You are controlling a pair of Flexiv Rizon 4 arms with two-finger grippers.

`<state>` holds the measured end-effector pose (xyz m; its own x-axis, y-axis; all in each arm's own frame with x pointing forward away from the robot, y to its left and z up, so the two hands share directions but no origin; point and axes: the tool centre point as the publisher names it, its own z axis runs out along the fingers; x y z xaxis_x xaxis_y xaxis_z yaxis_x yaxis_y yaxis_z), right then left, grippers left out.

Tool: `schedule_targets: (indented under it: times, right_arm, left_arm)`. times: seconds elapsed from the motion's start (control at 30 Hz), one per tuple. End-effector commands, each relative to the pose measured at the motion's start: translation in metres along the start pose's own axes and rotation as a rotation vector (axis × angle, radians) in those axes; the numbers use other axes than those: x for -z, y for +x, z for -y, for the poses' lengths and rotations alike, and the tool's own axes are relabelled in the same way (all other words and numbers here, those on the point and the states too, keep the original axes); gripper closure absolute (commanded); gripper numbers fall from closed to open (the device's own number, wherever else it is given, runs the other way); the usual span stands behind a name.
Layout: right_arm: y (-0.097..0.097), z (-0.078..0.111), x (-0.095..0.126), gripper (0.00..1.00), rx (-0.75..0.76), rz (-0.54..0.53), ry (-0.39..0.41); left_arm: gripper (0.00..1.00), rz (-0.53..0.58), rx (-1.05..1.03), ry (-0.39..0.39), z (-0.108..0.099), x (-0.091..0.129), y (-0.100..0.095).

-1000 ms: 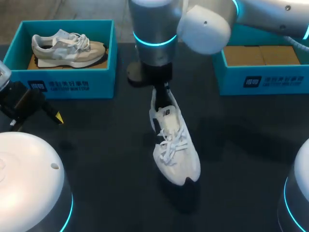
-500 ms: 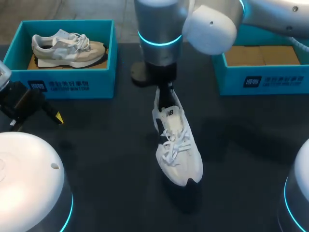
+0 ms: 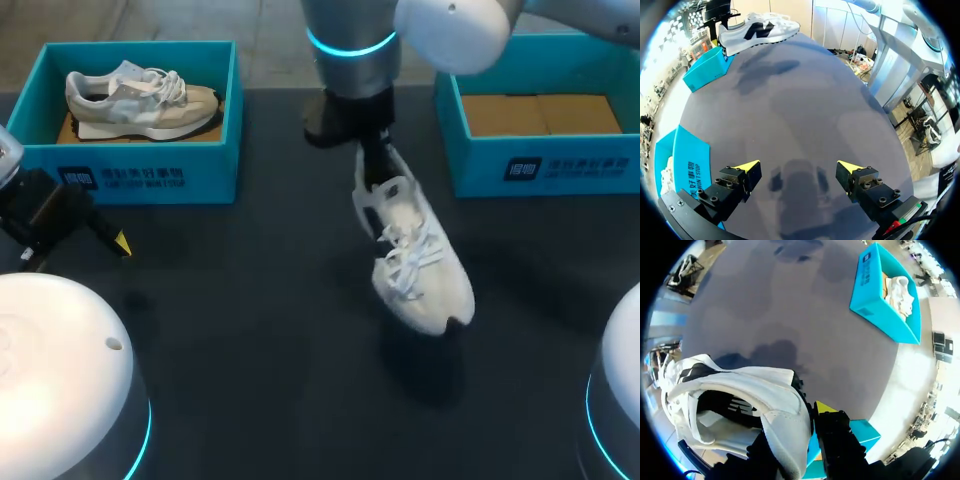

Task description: Take the shoe out of the shoebox, open the shoe tongue, remove and reinsert the insole, then place the shoe into the shoebox

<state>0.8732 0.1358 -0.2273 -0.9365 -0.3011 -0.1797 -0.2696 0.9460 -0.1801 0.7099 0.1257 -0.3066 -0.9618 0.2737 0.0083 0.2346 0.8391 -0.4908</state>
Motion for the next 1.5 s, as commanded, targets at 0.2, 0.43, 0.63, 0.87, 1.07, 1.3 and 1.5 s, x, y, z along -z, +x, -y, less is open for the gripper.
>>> schedule_targets:
  times: [0.2, 0.43, 0.63, 0.87, 1.07, 1.3, 1.5]
  right_arm:
    - [-0.009, 0.043, 0.000, 1.00, 0.041, -0.022, -0.030]
    - [-0.027, 0.095, 0.005, 1.00, 0.050, 0.019, -0.056]
    - [-0.027, 0.095, 0.005, 1.00, 0.050, 0.019, -0.056]
    - [-0.027, 0.095, 0.005, 1.00, 0.050, 0.019, -0.056]
    - [-0.034, 0.108, 0.000, 1.00, 0.040, 0.043, -0.038]
    - [-0.066, 0.174, 0.005, 1.00, 0.018, 0.059, -0.020]
    - [-0.094, 0.221, 0.003, 1.00, 0.084, 0.039, -0.038]
  left_arm:
    - [0.00, 0.000, 0.000, -0.003, 0.000, 0.000, 0.001]
    - [0.00, 0.000, 0.000, -0.003, 0.000, 0.000, 0.001]
    - [0.00, 0.000, 0.000, -0.003, 0.000, 0.000, 0.001]
    - [0.00, 0.000, 0.000, -0.003, 0.000, 0.000, 0.001]
    - [0.00, 0.000, 0.000, -0.003, 0.000, 0.000, 0.001]
    - [0.00, 0.000, 0.000, -0.003, 0.000, 0.000, 0.001]
    - [0.00, 0.000, 0.000, -0.003, 0.000, 0.000, 0.001]
